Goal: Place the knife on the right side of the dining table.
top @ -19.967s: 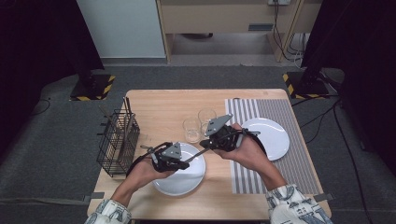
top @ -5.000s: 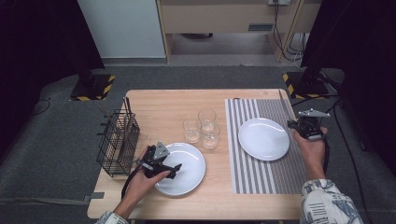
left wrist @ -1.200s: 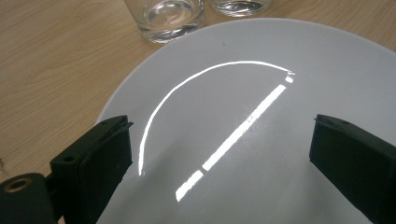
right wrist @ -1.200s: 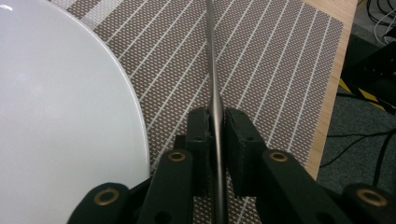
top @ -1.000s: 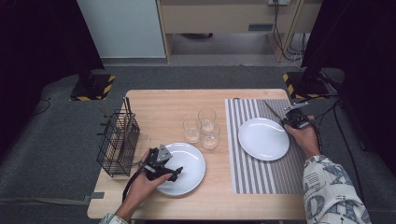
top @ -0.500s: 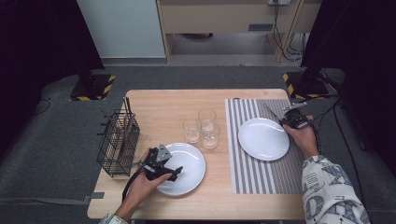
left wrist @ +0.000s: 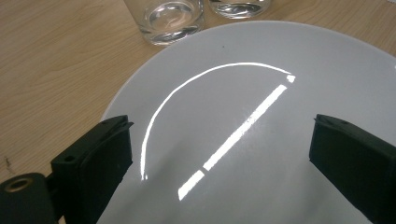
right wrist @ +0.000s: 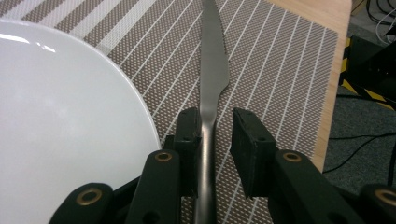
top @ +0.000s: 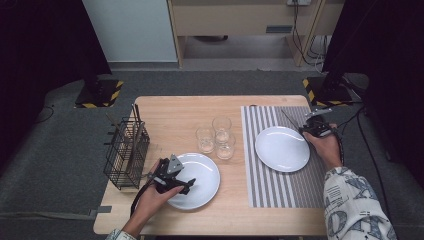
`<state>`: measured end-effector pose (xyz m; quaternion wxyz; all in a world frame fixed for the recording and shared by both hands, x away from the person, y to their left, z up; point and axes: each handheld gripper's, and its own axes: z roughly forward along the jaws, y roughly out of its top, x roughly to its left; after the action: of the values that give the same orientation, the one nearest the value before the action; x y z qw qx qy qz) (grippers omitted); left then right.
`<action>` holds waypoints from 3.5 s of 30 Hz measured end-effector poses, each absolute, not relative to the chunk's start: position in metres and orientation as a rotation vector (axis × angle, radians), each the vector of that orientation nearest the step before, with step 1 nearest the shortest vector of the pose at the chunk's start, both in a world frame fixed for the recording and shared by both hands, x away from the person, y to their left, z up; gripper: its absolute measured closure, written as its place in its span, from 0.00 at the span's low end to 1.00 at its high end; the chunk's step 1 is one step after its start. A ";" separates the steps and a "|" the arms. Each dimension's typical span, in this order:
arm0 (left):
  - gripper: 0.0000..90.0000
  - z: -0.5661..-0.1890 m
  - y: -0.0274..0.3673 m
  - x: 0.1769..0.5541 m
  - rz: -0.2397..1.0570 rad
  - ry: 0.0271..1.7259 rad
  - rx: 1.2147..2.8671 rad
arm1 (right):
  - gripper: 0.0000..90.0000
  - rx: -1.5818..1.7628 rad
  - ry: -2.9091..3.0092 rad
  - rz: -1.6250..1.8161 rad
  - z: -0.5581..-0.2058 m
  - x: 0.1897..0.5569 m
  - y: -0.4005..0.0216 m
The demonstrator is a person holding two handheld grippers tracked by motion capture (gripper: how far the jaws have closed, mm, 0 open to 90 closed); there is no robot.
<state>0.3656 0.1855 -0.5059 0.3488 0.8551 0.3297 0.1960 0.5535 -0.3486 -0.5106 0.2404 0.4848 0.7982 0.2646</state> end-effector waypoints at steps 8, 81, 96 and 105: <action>0.05 -0.506 0.186 0.366 0.514 0.849 2.222 | 0.81 1.345 2.145 0.755 -0.501 0.543 -0.356; 0.06 -0.499 0.186 0.361 0.569 0.822 2.227 | 0.78 1.529 1.980 0.773 -0.527 0.468 -0.376; 0.05 -0.498 0.184 0.361 0.565 0.817 2.228 | 0.80 1.536 1.997 0.806 -0.526 0.470 -0.379; 0.06 -0.499 0.183 0.361 0.562 0.814 2.231 | 0.80 1.528 2.007 0.799 -0.525 0.478 -0.376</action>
<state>0.3607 0.1833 -0.4991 0.3434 0.8585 0.3134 0.2163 0.4778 -0.3761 -0.5253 0.2453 0.5597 0.7354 0.2928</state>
